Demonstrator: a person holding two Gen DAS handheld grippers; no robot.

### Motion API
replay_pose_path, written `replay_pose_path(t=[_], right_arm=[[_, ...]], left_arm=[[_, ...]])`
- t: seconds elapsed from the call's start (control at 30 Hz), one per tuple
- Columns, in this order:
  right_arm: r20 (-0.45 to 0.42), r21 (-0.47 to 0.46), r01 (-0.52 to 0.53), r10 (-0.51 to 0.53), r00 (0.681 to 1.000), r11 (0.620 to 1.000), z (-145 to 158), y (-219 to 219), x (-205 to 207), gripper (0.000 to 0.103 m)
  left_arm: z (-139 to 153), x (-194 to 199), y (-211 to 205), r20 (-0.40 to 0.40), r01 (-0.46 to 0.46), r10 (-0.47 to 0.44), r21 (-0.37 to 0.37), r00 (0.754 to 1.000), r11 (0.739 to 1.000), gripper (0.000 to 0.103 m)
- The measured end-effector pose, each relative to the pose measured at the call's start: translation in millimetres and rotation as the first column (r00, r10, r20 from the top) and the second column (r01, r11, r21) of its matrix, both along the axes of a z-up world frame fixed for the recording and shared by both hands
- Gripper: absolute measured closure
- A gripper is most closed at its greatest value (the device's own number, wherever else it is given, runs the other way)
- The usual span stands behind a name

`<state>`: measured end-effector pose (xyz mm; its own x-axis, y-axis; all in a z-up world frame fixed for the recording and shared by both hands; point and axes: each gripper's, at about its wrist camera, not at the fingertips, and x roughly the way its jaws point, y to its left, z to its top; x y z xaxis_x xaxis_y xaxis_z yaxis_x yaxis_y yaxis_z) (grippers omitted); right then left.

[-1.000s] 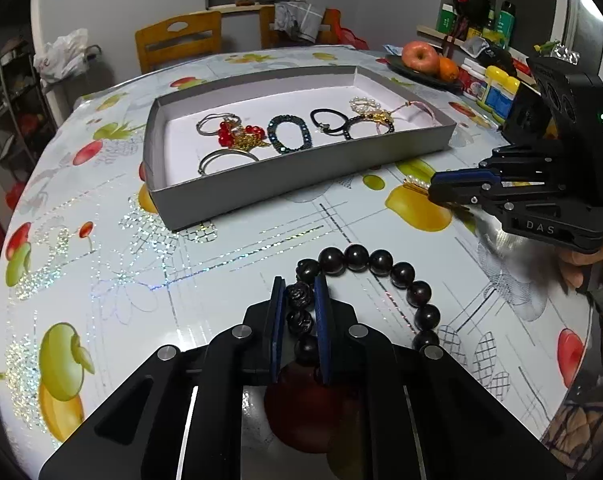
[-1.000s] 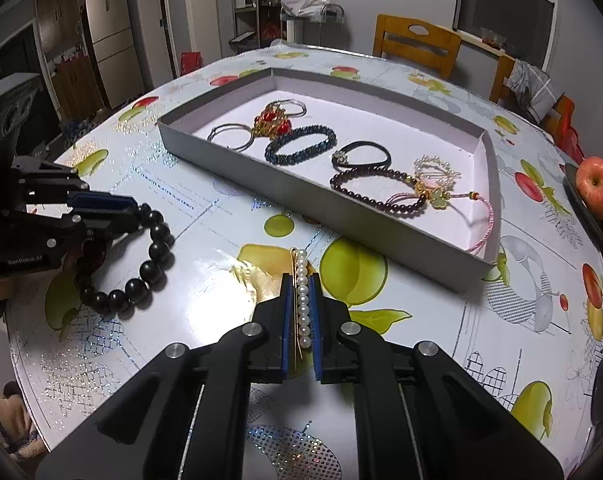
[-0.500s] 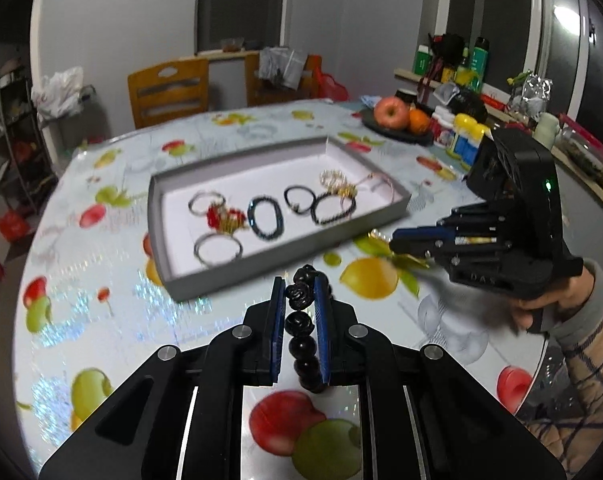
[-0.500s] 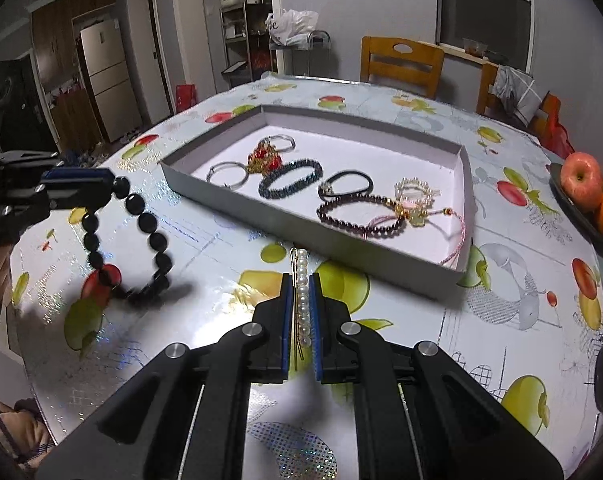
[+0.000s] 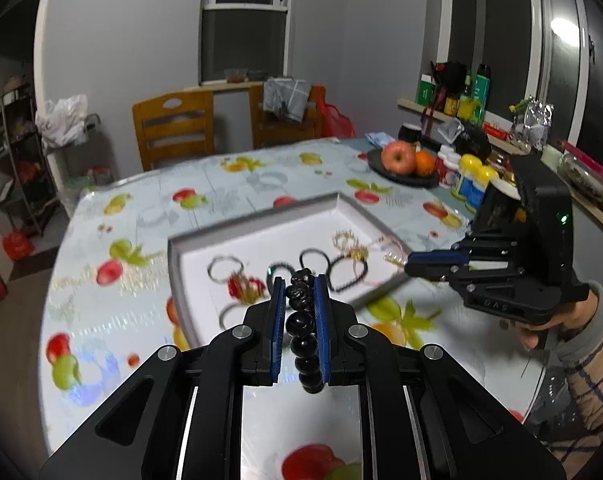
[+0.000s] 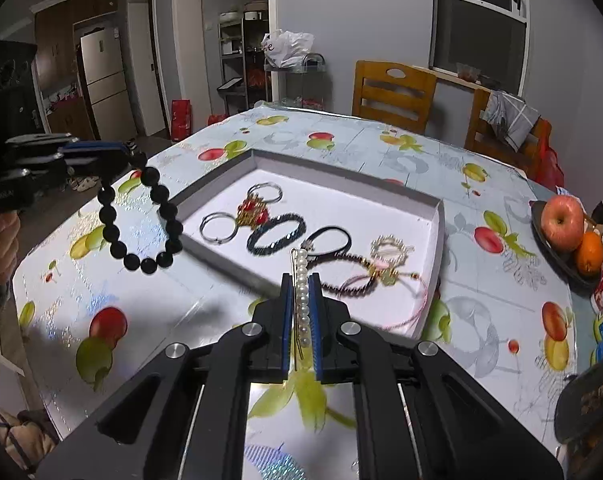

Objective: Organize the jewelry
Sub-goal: 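Carry both pieces into the grey box and open both tools to release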

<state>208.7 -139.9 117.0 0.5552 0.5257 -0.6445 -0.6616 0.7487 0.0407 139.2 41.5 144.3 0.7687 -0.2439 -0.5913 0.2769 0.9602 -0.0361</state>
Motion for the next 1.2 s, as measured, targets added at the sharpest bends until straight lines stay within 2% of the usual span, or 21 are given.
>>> replay_pose_path(t=[0.2, 0.43, 0.6, 0.87, 1.2], right_arm=[[-0.001, 0.004, 0.01, -0.01, 1.0, 1.0, 10, 8, 25, 0.095], [-0.05, 0.046, 0.063, -0.061, 0.997, 0.997, 6, 8, 72, 0.095], [-0.112, 0.046, 0.097, -0.091, 0.99, 0.994, -8, 9, 108, 0.095], [-0.187, 0.027, 0.116, -0.109, 0.976, 0.993, -26, 19, 153, 0.095], [-0.239, -0.068, 0.119, -0.132, 0.962, 0.991, -45, 36, 187, 0.095]], left_arm=[[20, 27, -11, 0.023, 0.03, -0.031, 0.035, 0.999, 0.999, 0.088], [20, 72, -33, -0.003, 0.065, -0.065, 0.051, 0.998, 0.997, 0.088], [10, 110, -50, -0.029, 0.08, -0.078, 0.058, 0.996, 0.995, 0.088], [-17, 163, -56, -0.071, 0.048, -0.043, 0.062, 0.997, 0.997, 0.088], [-60, 202, -26, -0.154, -0.044, 0.054, 0.07, 0.987, 0.997, 0.088]])
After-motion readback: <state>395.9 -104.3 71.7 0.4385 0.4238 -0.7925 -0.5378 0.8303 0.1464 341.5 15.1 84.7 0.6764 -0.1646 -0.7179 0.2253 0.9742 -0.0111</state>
